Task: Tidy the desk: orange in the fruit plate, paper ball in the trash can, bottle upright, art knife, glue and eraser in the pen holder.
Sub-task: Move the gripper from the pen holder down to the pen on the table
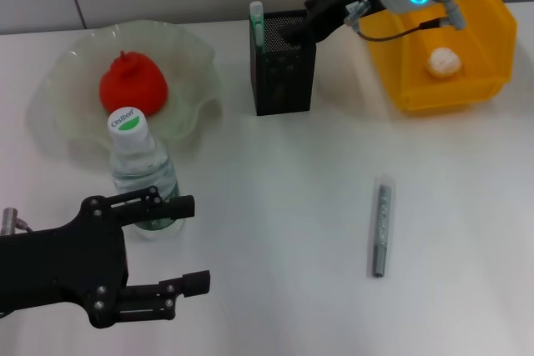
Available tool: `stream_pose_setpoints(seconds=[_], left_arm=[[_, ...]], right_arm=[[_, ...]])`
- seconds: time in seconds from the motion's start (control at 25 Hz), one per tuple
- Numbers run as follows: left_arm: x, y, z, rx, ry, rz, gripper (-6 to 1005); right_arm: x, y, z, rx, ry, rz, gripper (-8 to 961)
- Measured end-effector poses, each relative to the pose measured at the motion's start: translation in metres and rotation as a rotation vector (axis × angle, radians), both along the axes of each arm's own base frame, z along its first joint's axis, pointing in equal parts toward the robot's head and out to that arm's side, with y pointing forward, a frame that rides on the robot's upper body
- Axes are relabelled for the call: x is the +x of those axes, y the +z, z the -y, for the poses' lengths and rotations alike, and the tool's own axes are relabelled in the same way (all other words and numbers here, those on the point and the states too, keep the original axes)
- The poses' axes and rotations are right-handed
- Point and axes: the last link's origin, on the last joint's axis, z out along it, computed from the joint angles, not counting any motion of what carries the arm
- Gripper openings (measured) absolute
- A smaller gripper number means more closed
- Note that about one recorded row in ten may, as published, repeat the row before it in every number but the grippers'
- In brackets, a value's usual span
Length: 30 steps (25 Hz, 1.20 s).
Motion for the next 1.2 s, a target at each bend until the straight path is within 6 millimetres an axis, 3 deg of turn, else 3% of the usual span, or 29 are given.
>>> stream_pose_setpoints(seconds=[0.16,0.44,0.92,1.2], left_arm=[[-0.001,0.001,0.000,0.002,0.002,0.000,800],[0.000,0.001,0.000,0.004,-0.005,-0.001,800],[0.003,-0.001,-0.003,0.025,-0.055,-0.014,800],[0.002,-0.001,-0.006,0.035,-0.056,-0.028,800]], right_arm=[[-0.010,0.024,0.018,-0.013,-0.037,0.001,607],[-0.010,0.047,0.039,-0.019,-0.187,0.131,607],[0.005,0.041,0.071,-0.168,-0.444,0.237,606],[0.029,0.026,0.079,-0.241,-0.595,0.245,605]])
